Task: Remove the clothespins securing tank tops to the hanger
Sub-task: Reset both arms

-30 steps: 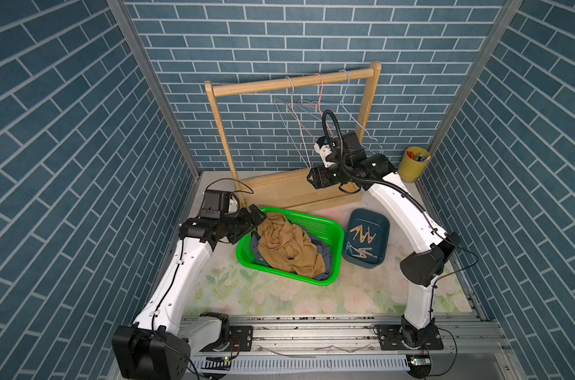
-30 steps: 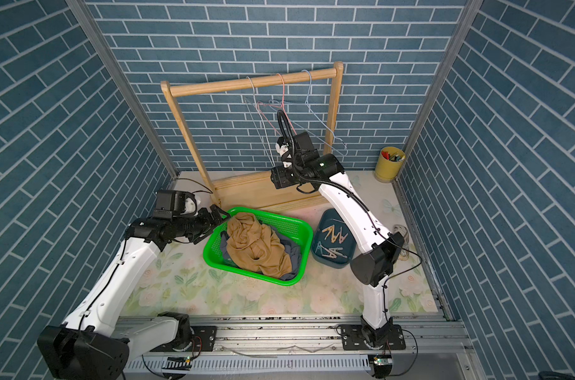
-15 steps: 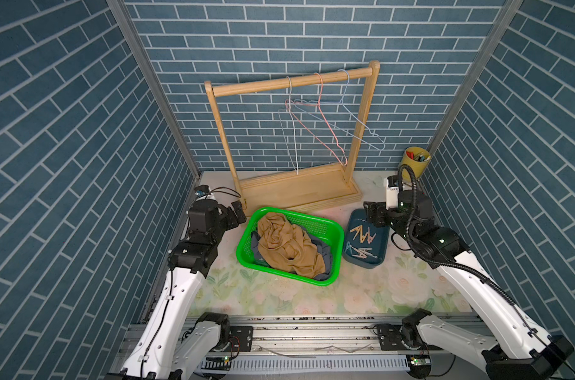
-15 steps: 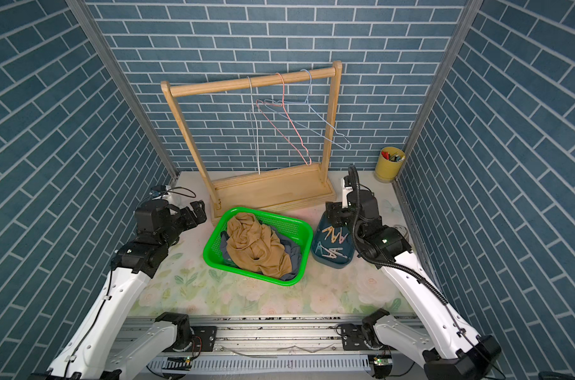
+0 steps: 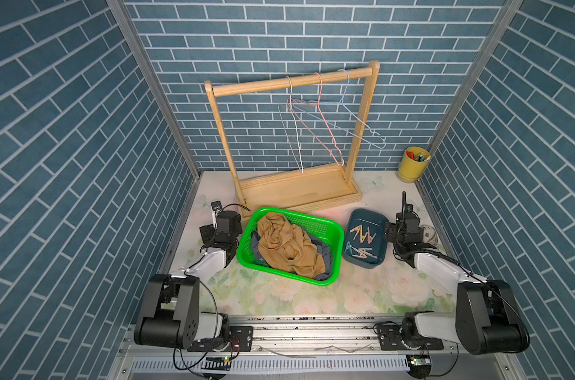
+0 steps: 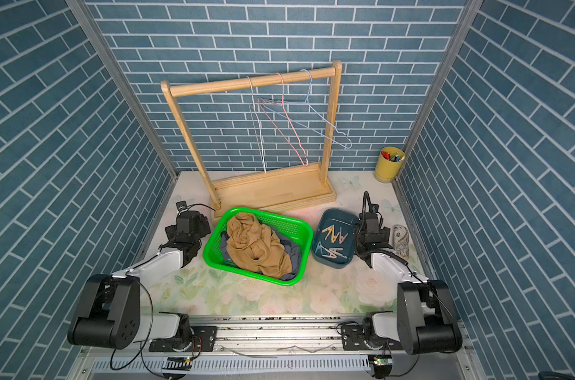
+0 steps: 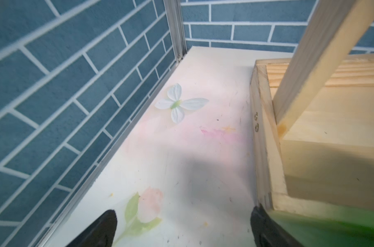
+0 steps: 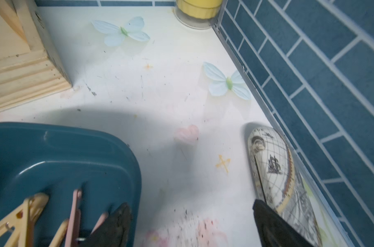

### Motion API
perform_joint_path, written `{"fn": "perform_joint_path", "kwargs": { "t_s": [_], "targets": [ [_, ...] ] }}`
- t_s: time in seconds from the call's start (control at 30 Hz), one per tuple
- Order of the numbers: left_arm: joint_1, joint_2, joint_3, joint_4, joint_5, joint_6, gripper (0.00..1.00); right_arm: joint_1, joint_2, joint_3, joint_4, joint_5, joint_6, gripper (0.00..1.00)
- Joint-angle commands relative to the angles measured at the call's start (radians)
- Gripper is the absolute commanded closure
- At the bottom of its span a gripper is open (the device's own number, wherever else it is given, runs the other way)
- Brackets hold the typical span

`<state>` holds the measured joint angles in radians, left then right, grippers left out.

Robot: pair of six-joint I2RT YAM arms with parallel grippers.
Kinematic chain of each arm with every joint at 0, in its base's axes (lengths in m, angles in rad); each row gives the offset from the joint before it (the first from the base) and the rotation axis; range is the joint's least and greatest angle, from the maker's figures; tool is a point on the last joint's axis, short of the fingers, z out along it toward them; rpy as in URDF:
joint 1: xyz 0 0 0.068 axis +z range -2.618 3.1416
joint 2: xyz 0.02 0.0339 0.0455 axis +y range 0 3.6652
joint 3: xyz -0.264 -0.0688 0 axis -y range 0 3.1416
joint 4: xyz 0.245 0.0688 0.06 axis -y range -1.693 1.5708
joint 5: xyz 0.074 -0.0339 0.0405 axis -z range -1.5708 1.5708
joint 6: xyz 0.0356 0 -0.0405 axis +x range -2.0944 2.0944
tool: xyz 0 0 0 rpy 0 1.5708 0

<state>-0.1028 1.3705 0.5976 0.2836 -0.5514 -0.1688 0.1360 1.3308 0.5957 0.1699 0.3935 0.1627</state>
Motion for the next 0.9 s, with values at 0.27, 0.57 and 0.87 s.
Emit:
{"fn": "perform_joint_path", "kwargs": {
  "t_s": [0.27,0.57,0.87],
  "targets": [
    [0.06,0.209,-0.127,0.688,0.326,0.312,0.01,-0.114,0.09,-0.172,0.537,-0.156,-0.113,0.09],
    [0.075,0.315,0.125,0.364,0.696,0.435,0.01,-0.152,0.197,-0.21,0.69,-0.243,-0.103,0.08],
    [0.077,0.136,0.048,0.312,0.599,0.34,0.01,-0.163,0.2,-0.198,0.663,-0.279,-0.099,0.09]
  ]
}}
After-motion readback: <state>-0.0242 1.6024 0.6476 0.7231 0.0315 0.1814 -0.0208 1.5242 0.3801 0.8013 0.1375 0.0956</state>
